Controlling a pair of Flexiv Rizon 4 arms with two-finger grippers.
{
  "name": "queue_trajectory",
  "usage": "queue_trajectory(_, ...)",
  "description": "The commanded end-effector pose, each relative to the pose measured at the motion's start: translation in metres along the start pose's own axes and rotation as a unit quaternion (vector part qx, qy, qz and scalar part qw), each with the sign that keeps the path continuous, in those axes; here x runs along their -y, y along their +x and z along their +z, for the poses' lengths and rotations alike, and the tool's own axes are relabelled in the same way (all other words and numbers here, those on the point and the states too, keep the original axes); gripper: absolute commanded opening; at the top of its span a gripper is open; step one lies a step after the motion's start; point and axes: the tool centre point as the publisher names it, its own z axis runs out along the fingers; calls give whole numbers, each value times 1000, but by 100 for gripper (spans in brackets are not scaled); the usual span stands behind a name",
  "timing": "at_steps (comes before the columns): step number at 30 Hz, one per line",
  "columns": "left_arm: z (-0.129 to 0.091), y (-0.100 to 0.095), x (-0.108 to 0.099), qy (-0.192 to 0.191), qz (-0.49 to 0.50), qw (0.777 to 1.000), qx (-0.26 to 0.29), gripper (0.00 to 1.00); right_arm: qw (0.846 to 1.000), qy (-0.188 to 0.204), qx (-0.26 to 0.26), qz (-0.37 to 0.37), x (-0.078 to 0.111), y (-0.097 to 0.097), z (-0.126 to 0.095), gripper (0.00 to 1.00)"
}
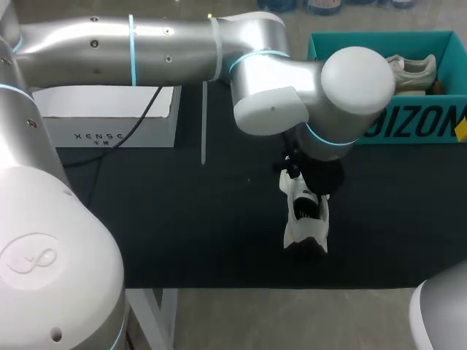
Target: Take the shoe out of the shoebox, open the shoe tongue, remove and reinsert the insole, then place the shoe into the shoebox
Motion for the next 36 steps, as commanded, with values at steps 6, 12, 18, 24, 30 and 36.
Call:
queue_trajectory(6,-7,10,6,41,-190,981,-9,100,1000,3,0,0,-3,0,0,100)
queue_trajectory(12,-7,10,6,41,-190,981,-9,100,1000,3,0,0,-3,0,0,100)
queue_trajectory(18,-7,10,6,41,-190,981,-9,100,1000,3,0,0,-3,0,0,100)
queue_trajectory(24,-7,10,6,41,-190,981,-9,100,1000,3,0,0,-3,0,0,100)
queue_trajectory(30,-11,18,7,85,-252,964,-13,100,1000,3,0,0,-3,0,0,100)
queue_trajectory(36,-11,29,11,129,-319,937,-56,100,1000,3,0,0,-3,0,0,100)
